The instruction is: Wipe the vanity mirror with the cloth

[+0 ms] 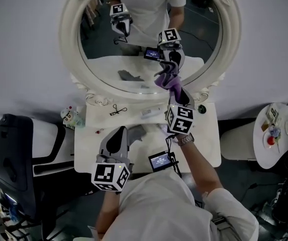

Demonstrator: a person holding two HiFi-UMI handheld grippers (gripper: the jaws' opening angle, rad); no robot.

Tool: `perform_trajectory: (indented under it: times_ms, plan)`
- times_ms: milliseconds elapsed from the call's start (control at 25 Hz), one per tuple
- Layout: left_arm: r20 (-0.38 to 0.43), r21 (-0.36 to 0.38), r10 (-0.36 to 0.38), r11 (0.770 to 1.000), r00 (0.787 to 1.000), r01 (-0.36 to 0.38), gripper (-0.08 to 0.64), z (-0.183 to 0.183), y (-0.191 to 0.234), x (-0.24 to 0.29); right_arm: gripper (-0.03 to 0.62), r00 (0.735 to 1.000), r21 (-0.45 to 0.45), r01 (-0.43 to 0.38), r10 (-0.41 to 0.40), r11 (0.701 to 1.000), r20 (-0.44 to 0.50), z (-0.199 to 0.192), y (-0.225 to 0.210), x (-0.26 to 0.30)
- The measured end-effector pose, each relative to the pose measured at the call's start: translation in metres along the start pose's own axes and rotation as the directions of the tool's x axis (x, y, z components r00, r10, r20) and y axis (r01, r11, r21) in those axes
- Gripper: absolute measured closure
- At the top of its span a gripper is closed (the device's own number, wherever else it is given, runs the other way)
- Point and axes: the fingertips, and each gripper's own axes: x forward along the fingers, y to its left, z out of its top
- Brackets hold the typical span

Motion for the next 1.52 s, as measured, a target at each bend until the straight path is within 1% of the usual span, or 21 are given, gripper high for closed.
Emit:
perform_trajectory:
  times_ms: [160, 360, 560, 720, 920, 1040, 1160, 1320, 1520]
  plan:
    - [0.016, -0.018, 0.059, 0.998, 0.998, -0.059, 0.557, 0.002, 0.02, -0.016, 0.479, 0.993, -0.046, -0.115, 0.113, 0.992, -0.034, -0.015, 0.063, 0.009]
    - [0.02, -0.043, 0.134, 0.99, 0.991, -0.133, 0.557, -0.005, 0.04, -0.038, 0.479, 0.97, -0.078, -0.237, 0.23, 0.968, -0.08, -0.036, 0.132, 0.02]
    - [-0.006, -0.053, 0.195, 0.979, 0.981, -0.195, 0.557, -0.019, 0.052, -0.056, 0.479, 0.946, -0.094, -0.312, 0.301, 0.945, -0.117, -0.053, 0.178, 0.037]
    - [-0.023, -0.057, 0.258, 0.964, 0.966, -0.259, 0.557, -0.025, 0.067, -0.07, 0.479, 0.939, -0.093, -0.328, 0.314, 0.94, -0.143, -0.069, 0.197, 0.051]
    - [-0.05, -0.062, 0.305, 0.949, 0.951, -0.308, 0.557, -0.035, 0.079, -0.082, 0.479, 0.946, -0.08, -0.301, 0.287, 0.95, -0.149, -0.081, 0.195, 0.068]
    - [-0.059, -0.062, 0.3, 0.951, 0.952, -0.303, 0.557, -0.037, 0.08, -0.079, 0.48, 0.949, -0.09, -0.295, 0.281, 0.951, -0.143, -0.083, 0.19, 0.069]
    - [-0.072, -0.057, 0.266, 0.961, 0.961, -0.27, 0.557, -0.039, 0.072, -0.07, 0.48, 0.954, -0.099, -0.27, 0.253, 0.958, -0.158, -0.09, 0.176, 0.07]
    - [-0.081, -0.051, 0.211, 0.975, 0.974, -0.216, 0.557, -0.041, 0.06, -0.055, 0.479, 0.962, -0.107, -0.228, 0.207, 0.968, -0.18, -0.098, 0.145, 0.07]
    - [-0.1, -0.042, 0.15, 0.987, 0.984, -0.155, 0.557, -0.047, 0.044, -0.039, 0.478, 0.97, -0.114, -0.176, 0.153, 0.978, -0.191, -0.101, 0.105, 0.067]
